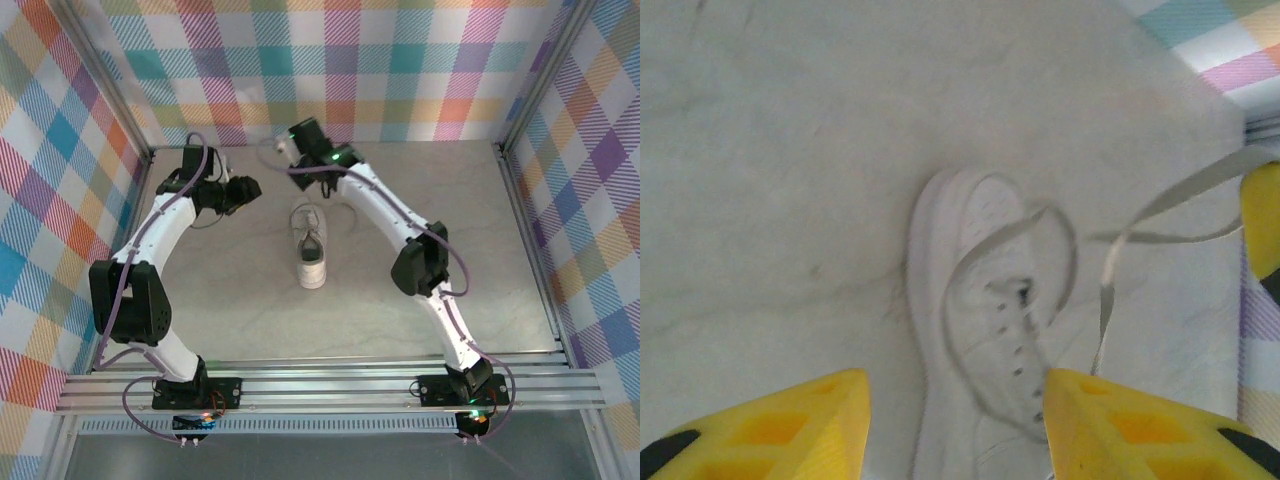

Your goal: Tie the shoes

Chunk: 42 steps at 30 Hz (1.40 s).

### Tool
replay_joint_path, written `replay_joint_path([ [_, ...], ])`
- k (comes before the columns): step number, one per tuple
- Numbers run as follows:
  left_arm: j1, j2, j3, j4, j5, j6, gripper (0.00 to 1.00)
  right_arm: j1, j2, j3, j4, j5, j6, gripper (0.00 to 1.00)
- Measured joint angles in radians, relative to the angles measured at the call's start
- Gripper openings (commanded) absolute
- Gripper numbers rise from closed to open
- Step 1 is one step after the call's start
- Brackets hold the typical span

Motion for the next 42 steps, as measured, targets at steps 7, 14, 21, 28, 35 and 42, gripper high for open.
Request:
replay_joint_path([
  [7,0.036,-0.057,-0.135,-0.045,-0.023,0.016,0.48,0.103,0.092,0.0,-0.015,-0.094,-0.078,0.6],
  [14,0.046,-0.071,-0.142,-0.029,-0.017,0.031,0.48,0.041,0.074,-0.005,-0.041,-0.12,0.034,0.67],
  [21,0.031,0.007,-0.071,0.007,0.042,0.099,0.46,-0.025,-0.045,-0.082,-0.064,-0.136,0.216,0.64],
  [28,-0.03,0.218,0.125,0.015,0.089,0.313,0.39,-0.096,-0.172,-0.257,-0.072,-0.164,0.39,0.59],
  [35,-0.053,0.377,0.214,-0.054,0.103,0.534,0.41,-0.13,-0.164,-0.343,-0.098,-0.214,0.465,0.58],
  [42,-0.112,0.453,0.311,-0.099,0.101,0.673,0.39,-0.129,-0.111,-0.34,-0.099,-0.268,0.501,0.54],
])
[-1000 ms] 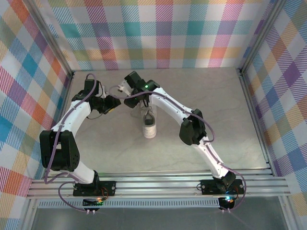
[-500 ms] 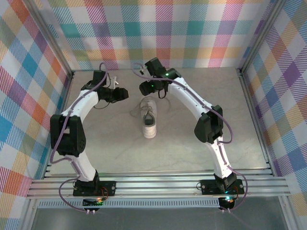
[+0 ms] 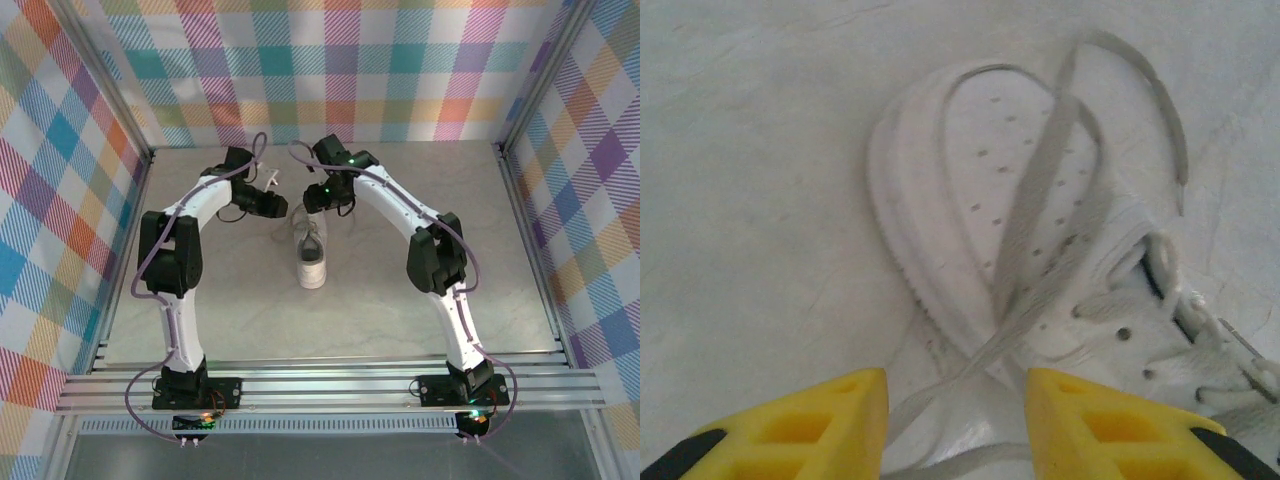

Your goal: Tie the shoes

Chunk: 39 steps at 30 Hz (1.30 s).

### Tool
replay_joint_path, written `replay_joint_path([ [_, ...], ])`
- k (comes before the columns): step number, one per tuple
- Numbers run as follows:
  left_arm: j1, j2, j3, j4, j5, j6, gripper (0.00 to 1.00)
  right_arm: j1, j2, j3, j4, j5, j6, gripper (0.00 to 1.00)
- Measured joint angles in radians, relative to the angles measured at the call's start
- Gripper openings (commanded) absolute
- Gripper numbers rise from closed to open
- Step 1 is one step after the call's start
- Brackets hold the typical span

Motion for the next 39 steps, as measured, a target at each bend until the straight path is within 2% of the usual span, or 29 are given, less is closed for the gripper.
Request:
replay_joint_path([
  [7,-0.051,0.039,0.032,-0.019,-0.01,0.078,0.36,0.0,0.073,0.032,-0.012,-0.045,0.018,0.51],
  [12,-0.054,0.044,0.055,-0.038,-0.028,0.106,0.13,0.0,0.088,0.046,-0.017,-0.063,0.021,0.48],
  [19,-0.054,0.017,-0.007,0.003,-0.067,0.111,0.0,0.0,0.092,0.046,-0.021,-0.063,0.021,0.45],
  [24,-0.042,-0.068,-0.087,0.028,-0.072,0.091,0.0,0.0,0.092,0.046,-0.022,-0.063,0.021,0.45],
  [31,-0.002,-0.165,-0.105,0.065,-0.067,0.058,0.0,0.0,0.092,0.046,-0.028,-0.062,0.022,0.45],
  [35,0.051,-0.196,-0.151,0.09,-0.061,-0.002,0.0,0.0,0.092,0.046,-0.027,-0.058,0.022,0.45],
  [39,0.142,-0.208,-0.204,0.081,-0.076,-0.093,0.0,0.0,0.092,0.046,-0.028,-0.053,0.021,0.45],
])
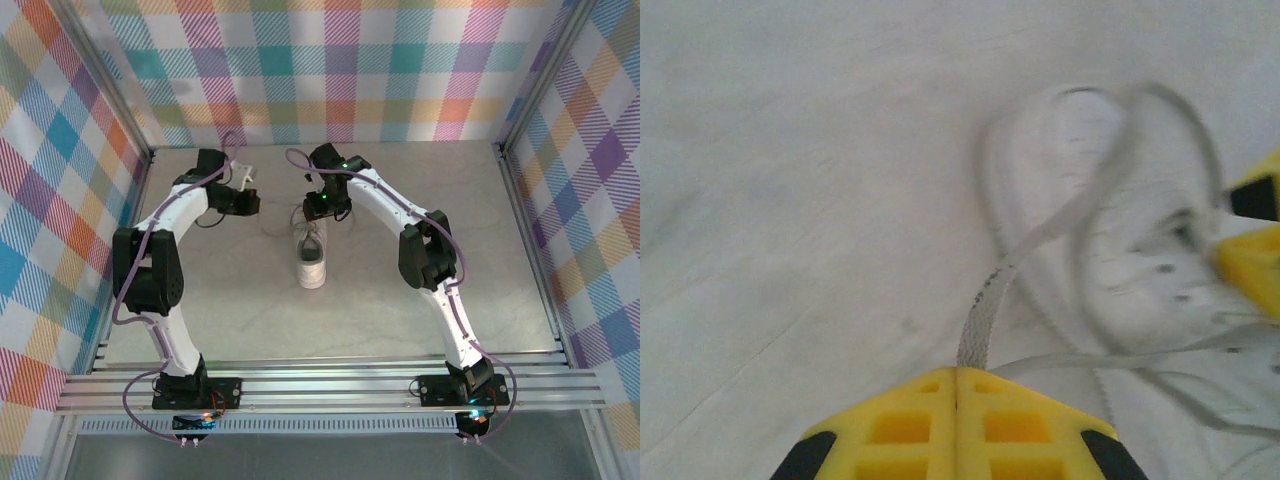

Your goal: Tie the shoes

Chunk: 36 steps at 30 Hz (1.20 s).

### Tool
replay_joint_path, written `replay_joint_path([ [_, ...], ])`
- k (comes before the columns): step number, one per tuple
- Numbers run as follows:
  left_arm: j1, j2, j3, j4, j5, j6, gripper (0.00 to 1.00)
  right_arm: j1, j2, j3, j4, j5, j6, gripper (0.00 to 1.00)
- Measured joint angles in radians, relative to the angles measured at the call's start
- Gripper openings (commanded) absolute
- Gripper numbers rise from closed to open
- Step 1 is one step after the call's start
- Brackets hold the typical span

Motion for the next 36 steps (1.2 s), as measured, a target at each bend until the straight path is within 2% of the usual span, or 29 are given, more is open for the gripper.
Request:
replay_joint_path([
  [4,0.059,-0.009,-0.03,-0.063,-0.047,-0.066,0.0,0.0,0.0,0.0,0.0,0.003,0.0,0.45],
  [9,0.067,-0.035,-0.061,-0.188,-0.109,-0.138,0.0,-0.001,0.0,0.0,0.0,0.003,0.0,0.46],
  [10,0.068,-0.038,-0.064,-0.207,-0.119,-0.15,0.06,-0.001,-0.001,0.0,0.0,0.003,0.0,0.46],
  [12,0.068,-0.042,-0.066,-0.248,-0.146,-0.168,0.29,-0.001,-0.001,0.0,0.0,0.003,-0.002,0.47],
  [14,0.068,-0.043,-0.063,-0.28,-0.17,-0.184,0.41,-0.001,-0.002,0.0,0.0,0.003,-0.004,0.47],
  [19,0.067,-0.043,0.001,-0.338,-0.195,-0.18,0.41,-0.001,-0.015,0.0,-0.015,0.007,-0.009,0.48],
  [24,0.031,-0.019,0.1,-0.335,-0.225,-0.09,0.44,-0.001,-0.065,-0.008,-0.028,0.018,-0.016,0.48],
  [30,-0.073,0.126,0.165,-0.317,-0.278,-0.022,0.47,-0.001,-0.14,-0.042,-0.024,0.021,-0.015,0.48],
  [36,-0.126,0.254,0.203,-0.306,-0.364,0.009,0.49,-0.001,-0.183,-0.1,-0.012,0.021,-0.014,0.48],
])
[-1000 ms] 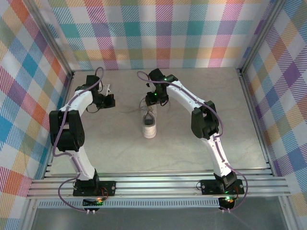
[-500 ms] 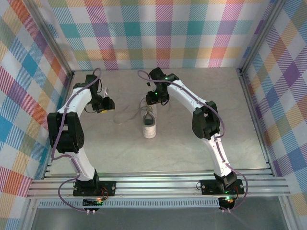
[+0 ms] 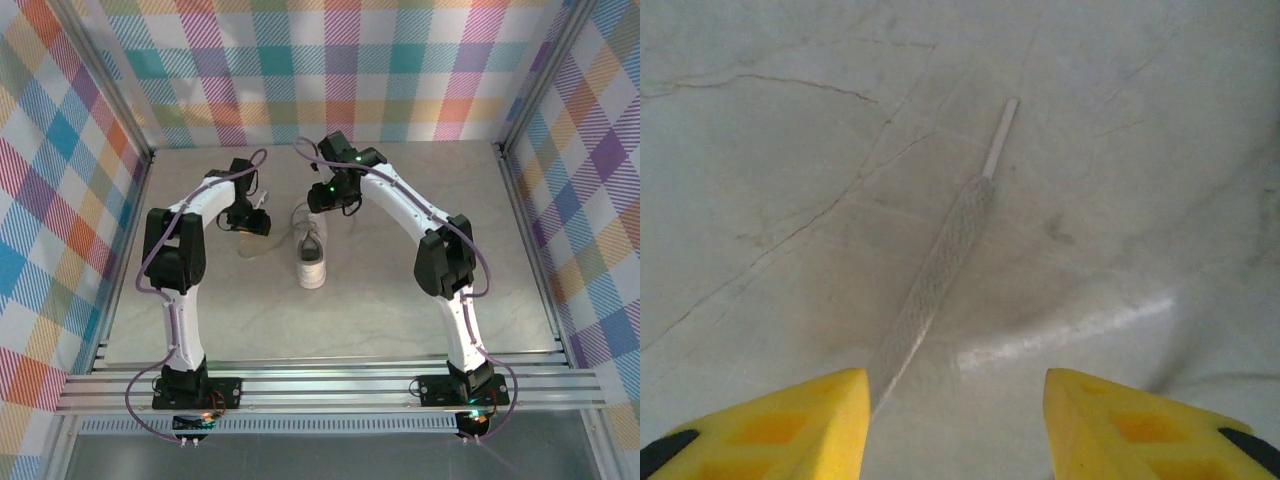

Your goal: Tie the shoes

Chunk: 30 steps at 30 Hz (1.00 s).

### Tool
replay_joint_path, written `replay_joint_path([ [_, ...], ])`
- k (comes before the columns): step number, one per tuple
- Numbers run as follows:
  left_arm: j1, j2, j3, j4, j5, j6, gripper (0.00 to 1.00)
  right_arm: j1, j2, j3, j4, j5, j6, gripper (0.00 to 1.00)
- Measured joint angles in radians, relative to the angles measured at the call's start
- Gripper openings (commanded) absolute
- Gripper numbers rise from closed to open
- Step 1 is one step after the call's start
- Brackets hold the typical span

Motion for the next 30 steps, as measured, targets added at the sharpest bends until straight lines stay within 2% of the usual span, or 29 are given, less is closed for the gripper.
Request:
replay_joint_path([
  [11,-0.005,0.084,0.085,0.027,-0.053,0.0,0.49,0.006,-0.003,-0.026,0.01,-0.011,0.011,0.47],
  [13,-0.005,0.092,0.1,0.019,-0.055,0.0,0.38,0.011,-0.003,-0.026,0.012,-0.011,0.011,0.47],
  [15,-0.005,0.098,0.104,0.017,-0.068,-0.003,0.21,0.017,-0.003,-0.026,0.013,-0.01,0.01,0.48],
  [19,0.015,0.076,0.065,0.054,-0.071,-0.009,0.05,0.032,-0.012,-0.026,0.012,0.005,-0.002,0.47],
  [22,0.03,0.024,-0.019,0.119,-0.023,-0.021,0.0,0.042,-0.023,-0.026,0.012,0.016,-0.026,0.47],
  [30,0.066,-0.189,-0.253,0.227,0.154,-0.055,0.0,0.072,-0.03,0.014,-0.016,0.026,-0.134,0.47],
])
